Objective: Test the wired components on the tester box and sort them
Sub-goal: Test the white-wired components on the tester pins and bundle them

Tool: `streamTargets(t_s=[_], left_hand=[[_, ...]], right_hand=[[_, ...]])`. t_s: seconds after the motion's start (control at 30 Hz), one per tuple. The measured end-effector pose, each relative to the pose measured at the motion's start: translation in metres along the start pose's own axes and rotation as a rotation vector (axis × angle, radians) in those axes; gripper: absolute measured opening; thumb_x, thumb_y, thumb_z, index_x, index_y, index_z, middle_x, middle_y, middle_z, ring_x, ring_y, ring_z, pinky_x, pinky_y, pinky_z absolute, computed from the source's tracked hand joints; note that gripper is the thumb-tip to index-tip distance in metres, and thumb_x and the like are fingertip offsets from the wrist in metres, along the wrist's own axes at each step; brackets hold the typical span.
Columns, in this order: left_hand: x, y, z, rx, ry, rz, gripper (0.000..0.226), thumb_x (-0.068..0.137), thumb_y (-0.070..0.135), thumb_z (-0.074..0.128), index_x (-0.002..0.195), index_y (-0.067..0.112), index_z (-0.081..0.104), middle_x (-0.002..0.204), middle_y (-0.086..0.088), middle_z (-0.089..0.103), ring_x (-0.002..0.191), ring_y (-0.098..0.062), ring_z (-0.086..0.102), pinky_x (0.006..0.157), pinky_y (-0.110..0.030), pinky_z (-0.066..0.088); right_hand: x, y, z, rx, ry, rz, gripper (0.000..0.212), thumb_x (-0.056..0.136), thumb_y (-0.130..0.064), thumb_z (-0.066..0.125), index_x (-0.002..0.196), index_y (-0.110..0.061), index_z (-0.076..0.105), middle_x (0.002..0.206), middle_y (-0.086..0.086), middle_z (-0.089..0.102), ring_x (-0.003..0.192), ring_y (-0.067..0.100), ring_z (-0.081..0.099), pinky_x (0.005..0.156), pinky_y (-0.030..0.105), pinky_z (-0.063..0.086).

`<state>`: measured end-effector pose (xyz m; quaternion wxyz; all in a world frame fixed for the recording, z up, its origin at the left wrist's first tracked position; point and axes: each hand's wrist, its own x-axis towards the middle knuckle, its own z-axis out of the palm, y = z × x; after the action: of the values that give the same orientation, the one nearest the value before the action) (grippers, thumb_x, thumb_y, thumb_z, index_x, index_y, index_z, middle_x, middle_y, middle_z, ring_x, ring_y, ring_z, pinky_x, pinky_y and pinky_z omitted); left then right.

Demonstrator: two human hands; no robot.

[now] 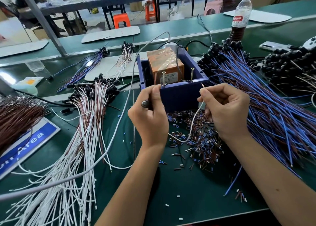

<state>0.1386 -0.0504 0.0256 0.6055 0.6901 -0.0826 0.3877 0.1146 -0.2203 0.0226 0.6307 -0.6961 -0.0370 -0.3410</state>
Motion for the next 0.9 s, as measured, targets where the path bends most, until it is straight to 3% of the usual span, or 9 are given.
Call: streamTargets(t_s=[0.07,0.13,0.23,0.43,0.9], left_hand=[[0.002,0.001,-0.001,0.001,0.047,-0.045,0.016,0.104,0.016,0.057,0.099,0.007,0.069,0.066,-0.006,0.063,0.058,-0.026,0.061,0.059,-0.046,0.052],[0.003,0.003,0.0,-0.005,0.059,-0.063,0.004,0.103,0.014,0.058,0.101,0.01,0.059,0.059,-0.003,0.061,0.051,-0.019,0.06,0.056,-0.04,0.052],[0.004,0.005,0.001,-0.001,0.055,-0.062,0.009,0.102,0.011,0.061,0.098,0.012,0.052,0.055,0.007,0.058,0.049,-0.016,0.061,0.054,-0.032,0.05],[0.004,0.004,0.0,0.001,-0.001,-0.082,0.014,0.101,0.01,0.064,0.088,0.014,0.06,0.059,0.005,0.064,0.056,-0.019,0.066,0.061,-0.032,0.053],[-0.002,0.004,0.006,-0.016,0.01,-0.116,0.013,0.1,0.012,0.064,0.087,0.012,0.066,0.06,0.004,0.065,0.059,-0.017,0.065,0.064,-0.028,0.051]], right_hand=[[0.0,0.0,0.002,-0.058,0.057,-0.039,0.011,0.095,-0.018,0.076,0.085,-0.017,0.074,0.073,0.002,0.075,0.046,0.016,0.062,0.047,0.024,0.048],[0.0,0.0,0.004,-0.114,0.111,-0.066,0.011,0.095,-0.019,0.076,0.085,-0.016,0.074,0.072,-0.001,0.074,0.051,0.017,0.066,0.05,0.027,0.051],[0.001,0.0,0.012,-0.208,0.187,-0.115,0.013,0.095,-0.016,0.075,0.082,-0.012,0.074,0.072,-0.002,0.073,0.061,0.016,0.07,0.056,0.031,0.056],[0.002,-0.004,0.031,-0.329,0.231,-0.205,0.018,0.092,-0.013,0.073,0.075,-0.009,0.071,0.064,-0.002,0.066,0.056,0.012,0.061,0.053,0.03,0.05],[0.008,-0.003,0.036,-0.373,0.241,-0.226,0.02,0.093,-0.012,0.072,0.074,-0.007,0.069,0.062,-0.002,0.063,0.055,0.012,0.059,0.053,0.035,0.049]])
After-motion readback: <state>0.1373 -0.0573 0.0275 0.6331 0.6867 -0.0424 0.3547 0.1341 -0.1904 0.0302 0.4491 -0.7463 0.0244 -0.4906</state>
